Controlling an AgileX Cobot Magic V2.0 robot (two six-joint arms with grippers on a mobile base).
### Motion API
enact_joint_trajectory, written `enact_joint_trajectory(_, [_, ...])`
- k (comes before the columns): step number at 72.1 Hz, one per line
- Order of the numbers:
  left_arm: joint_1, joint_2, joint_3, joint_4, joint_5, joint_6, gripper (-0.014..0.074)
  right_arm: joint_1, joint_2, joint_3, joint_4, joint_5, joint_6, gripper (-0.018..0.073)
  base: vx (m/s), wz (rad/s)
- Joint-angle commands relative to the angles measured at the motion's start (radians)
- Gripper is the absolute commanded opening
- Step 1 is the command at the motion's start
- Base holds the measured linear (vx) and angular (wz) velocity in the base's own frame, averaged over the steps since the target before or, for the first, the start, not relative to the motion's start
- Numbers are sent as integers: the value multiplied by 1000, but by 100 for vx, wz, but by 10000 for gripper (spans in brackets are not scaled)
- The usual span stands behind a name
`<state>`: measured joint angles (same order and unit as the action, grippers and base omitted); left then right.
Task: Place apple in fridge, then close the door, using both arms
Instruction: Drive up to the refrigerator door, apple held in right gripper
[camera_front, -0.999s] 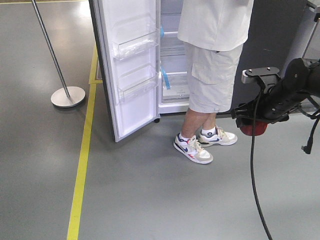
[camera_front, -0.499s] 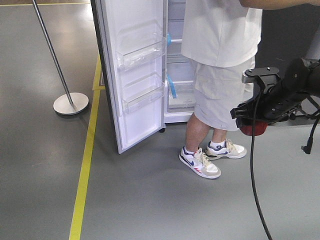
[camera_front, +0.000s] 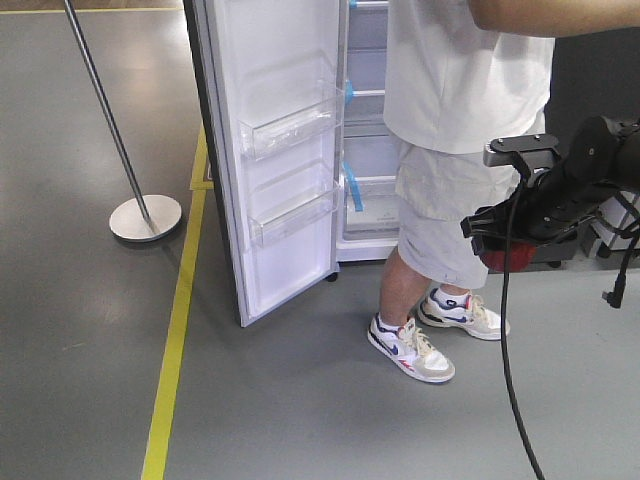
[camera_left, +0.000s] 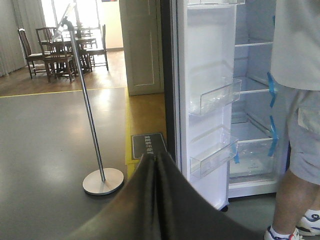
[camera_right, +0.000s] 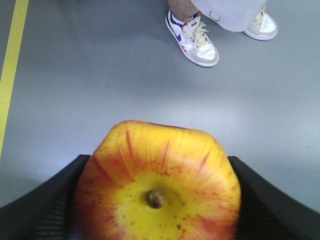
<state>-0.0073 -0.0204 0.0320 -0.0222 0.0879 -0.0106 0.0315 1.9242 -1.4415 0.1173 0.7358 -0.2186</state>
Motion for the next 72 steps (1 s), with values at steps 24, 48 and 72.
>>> enact_joint_trajectory(24, [-6, -6, -1, -7, -82, -2, -6, 0, -52, -26, 1, -37, -9, 174, 14, 5])
enact_joint_trajectory(48, [-6, -6, -1, -7, -82, -2, -6, 0, -52, -26, 1, -37, -9, 174, 13, 4])
enact_joint_trajectory(72, [-6, -6, -1, -7, -82, -2, -6, 0, -52, -26, 1, -37, -9, 174, 15, 3])
